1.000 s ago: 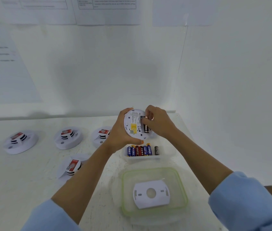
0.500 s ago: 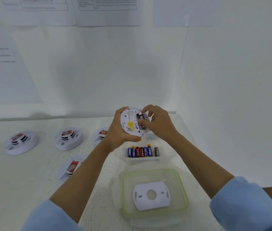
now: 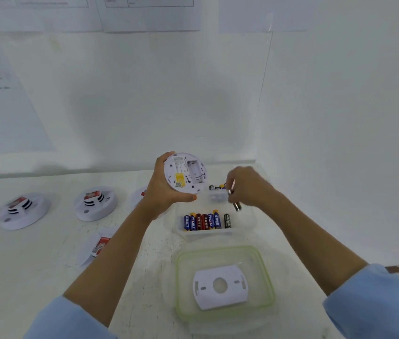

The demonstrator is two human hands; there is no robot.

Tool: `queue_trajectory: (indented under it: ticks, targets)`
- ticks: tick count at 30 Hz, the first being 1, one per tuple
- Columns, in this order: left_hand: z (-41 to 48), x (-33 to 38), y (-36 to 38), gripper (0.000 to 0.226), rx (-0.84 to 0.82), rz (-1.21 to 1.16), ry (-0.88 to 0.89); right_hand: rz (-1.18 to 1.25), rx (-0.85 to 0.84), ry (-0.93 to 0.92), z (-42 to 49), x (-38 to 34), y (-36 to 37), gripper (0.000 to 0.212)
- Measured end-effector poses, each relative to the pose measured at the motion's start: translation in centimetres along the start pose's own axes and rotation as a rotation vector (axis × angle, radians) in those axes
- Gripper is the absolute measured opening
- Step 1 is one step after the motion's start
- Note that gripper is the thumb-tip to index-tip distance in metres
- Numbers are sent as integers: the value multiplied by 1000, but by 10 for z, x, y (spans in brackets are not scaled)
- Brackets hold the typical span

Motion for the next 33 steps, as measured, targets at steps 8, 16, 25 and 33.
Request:
queue_trajectory:
  ticks: [8, 16, 25, 33]
  targets:
    - [10, 0, -5, 99, -12, 6, 16, -354, -171, -31, 12, -5, 30, 24]
    - [19, -6, -9, 102, -45, -16, -25, -347, -258, -192, 81, -13, 33, 45]
    - [27, -15, -7, 103, -51, -14, -47, -420, -365, -330, 109, -20, 69, 28]
    - [21, -15, -10, 100, -40, -48, -67, 474, 111, -231, 87, 8, -12, 20]
Point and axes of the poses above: each hand's wrist, its own z-axis towards the middle knuckle, its own y-axis out of the palm, x = y × z, the point moved 8 cm from there along z, towards the middle knuckle, and after that the axes turned 12 degrees about -z, right-handed, at the moved point
